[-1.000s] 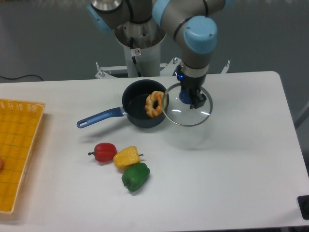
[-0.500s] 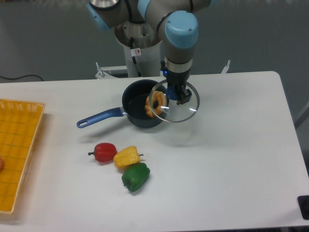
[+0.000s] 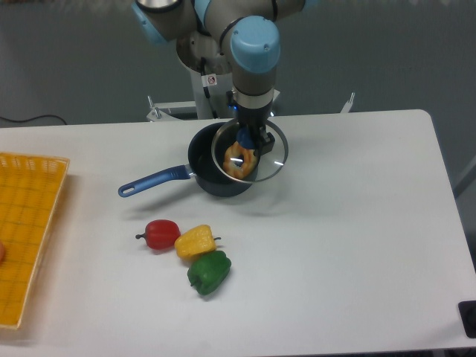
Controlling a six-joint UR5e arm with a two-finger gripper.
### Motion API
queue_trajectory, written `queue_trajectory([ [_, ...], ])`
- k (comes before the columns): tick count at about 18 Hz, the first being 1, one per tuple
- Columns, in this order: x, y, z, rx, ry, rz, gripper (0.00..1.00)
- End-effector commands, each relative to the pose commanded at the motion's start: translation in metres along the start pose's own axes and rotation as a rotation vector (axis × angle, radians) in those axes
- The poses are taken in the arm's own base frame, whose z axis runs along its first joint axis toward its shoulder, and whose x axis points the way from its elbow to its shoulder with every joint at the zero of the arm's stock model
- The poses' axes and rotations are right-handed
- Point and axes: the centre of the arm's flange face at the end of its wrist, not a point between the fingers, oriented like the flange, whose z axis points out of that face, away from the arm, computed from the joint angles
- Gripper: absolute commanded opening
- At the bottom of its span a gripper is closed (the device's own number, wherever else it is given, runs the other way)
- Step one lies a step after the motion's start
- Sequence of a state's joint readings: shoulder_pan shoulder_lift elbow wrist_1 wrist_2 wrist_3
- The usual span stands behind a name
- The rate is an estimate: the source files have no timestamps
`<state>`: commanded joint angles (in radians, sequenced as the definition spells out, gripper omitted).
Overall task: Close the pot lid
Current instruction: 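Lower the glass lid onto the saucepan rim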
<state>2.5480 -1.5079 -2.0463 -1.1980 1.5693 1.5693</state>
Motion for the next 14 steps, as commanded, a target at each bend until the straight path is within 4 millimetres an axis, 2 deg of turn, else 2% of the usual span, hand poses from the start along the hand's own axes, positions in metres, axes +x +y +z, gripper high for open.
queue_trajectory([
  [7, 0.009, -0.027, 0.005, -0.002, -0.009, -0.011, 0.62],
  [14, 0.011, -0.03, 0.011, 0.0, -0.029, -0.021, 0.62],
])
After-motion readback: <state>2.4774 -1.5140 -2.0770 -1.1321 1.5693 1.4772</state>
